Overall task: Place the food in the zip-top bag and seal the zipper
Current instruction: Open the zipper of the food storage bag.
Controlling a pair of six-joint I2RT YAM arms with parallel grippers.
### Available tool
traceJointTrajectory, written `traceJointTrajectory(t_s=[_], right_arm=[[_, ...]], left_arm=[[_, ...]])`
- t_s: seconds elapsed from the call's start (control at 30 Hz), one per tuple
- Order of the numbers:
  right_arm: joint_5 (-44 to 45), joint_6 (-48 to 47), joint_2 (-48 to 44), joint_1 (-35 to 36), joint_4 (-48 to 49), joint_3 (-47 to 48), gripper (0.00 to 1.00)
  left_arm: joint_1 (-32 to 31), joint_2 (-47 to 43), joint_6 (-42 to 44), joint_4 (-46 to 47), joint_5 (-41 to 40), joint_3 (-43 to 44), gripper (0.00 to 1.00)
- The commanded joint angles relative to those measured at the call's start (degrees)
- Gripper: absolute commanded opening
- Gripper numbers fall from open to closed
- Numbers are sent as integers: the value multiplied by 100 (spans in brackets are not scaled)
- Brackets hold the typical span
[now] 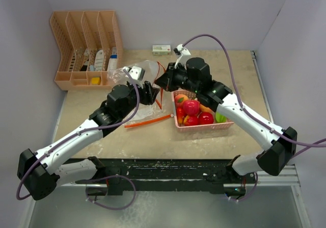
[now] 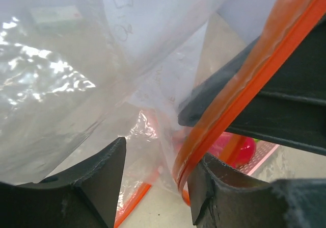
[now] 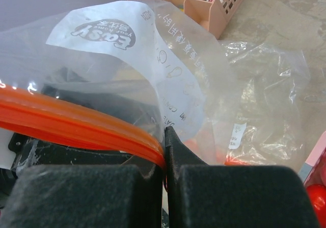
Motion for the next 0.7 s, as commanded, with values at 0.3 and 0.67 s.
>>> traceJointTrajectory(t_s=[0.3,0.67], right_arm=[[261,-44,-275,143,12,-221,0],[2822,-185,10,149,-1047,-644,0]], left_arm=[[-30,-90,218,-88,-559,371,0],[-29,-1467,25,-2711,-568,1222,0]])
